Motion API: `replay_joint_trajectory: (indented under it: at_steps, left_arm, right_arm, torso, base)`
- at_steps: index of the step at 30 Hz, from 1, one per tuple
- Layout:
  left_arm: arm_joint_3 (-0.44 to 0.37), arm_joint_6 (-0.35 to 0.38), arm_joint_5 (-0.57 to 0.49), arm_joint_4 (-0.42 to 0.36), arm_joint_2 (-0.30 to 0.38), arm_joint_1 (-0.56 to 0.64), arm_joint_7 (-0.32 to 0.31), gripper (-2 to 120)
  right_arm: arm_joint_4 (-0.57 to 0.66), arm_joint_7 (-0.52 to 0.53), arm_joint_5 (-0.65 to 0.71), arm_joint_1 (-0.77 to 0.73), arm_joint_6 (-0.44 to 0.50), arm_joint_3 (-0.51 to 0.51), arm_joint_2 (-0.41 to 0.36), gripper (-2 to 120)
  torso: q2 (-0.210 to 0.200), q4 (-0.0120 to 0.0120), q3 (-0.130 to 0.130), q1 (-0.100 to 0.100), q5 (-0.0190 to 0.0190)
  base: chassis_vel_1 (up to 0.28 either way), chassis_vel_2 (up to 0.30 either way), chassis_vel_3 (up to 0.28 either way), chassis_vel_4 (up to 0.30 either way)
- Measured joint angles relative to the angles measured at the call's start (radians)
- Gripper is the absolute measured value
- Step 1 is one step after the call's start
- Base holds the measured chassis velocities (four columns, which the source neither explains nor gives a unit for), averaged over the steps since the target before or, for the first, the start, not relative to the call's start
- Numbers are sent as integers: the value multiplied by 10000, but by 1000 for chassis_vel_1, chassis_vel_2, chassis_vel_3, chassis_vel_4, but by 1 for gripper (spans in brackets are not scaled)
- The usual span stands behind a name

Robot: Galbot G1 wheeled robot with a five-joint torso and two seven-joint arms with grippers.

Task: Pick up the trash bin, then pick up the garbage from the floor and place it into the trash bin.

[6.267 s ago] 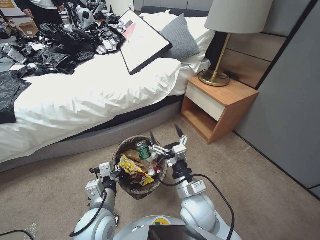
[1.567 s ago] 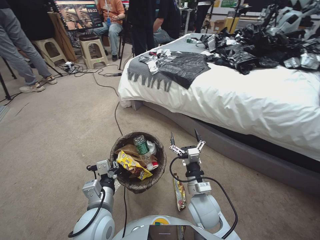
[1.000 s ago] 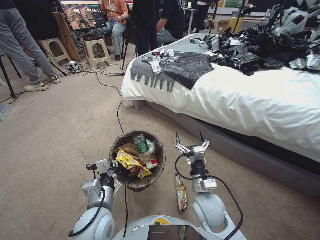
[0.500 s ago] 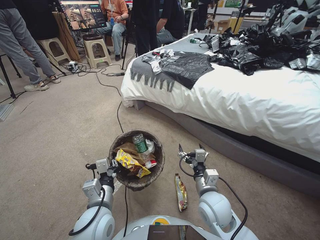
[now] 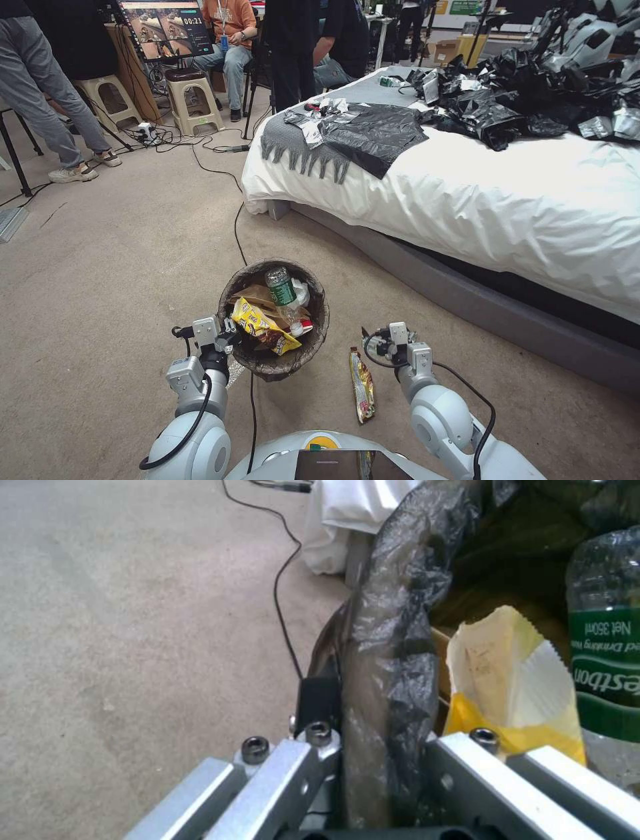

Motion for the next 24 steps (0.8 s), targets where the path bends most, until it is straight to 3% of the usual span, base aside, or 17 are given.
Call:
replay_joint_trajectory:
  at_steps: [24]
  left_arm:
    - [16,-9,2,99,-24,-38,-4,0]
  right_arm:
    - [-732,-44,748,-41,-240,-423,-373,100]
  torso:
    - [0,0,0,0,-1]
  base:
    - [0,0,0,0]
